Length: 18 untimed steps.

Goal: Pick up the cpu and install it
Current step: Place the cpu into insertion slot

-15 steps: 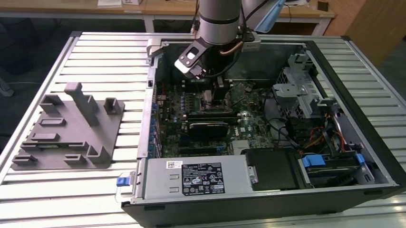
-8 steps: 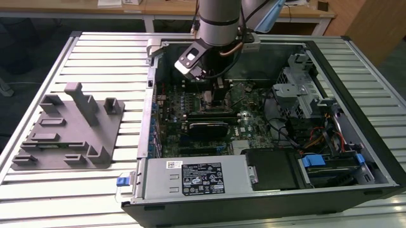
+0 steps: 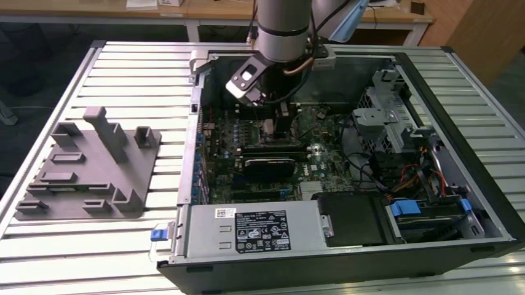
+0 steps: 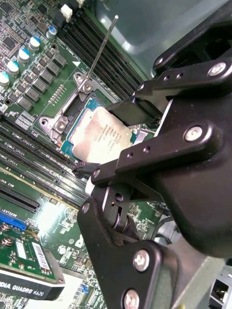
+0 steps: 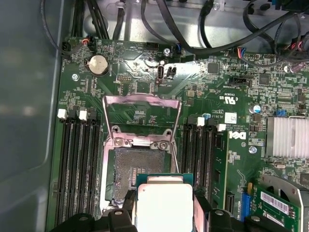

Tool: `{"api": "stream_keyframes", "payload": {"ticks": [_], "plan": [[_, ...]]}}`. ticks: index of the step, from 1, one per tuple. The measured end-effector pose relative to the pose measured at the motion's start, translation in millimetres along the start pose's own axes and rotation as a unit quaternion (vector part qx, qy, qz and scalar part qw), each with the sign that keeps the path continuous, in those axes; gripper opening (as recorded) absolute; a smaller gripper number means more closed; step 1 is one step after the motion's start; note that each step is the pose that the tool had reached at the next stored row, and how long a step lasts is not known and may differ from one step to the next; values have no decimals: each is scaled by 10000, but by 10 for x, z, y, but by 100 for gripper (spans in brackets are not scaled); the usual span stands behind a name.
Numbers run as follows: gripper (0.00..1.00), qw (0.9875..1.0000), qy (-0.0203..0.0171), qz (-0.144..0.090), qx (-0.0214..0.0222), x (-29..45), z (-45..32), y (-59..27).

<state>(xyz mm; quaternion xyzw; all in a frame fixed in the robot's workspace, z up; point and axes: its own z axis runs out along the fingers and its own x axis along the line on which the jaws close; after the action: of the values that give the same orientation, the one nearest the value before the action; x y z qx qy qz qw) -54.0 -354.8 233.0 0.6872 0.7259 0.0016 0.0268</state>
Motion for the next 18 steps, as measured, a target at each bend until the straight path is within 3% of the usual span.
{"api": "stream_keyframes", "payload": {"ticks": [18], "plan": [[55, 10000, -1, 8, 0, 81, 64, 41]]}}
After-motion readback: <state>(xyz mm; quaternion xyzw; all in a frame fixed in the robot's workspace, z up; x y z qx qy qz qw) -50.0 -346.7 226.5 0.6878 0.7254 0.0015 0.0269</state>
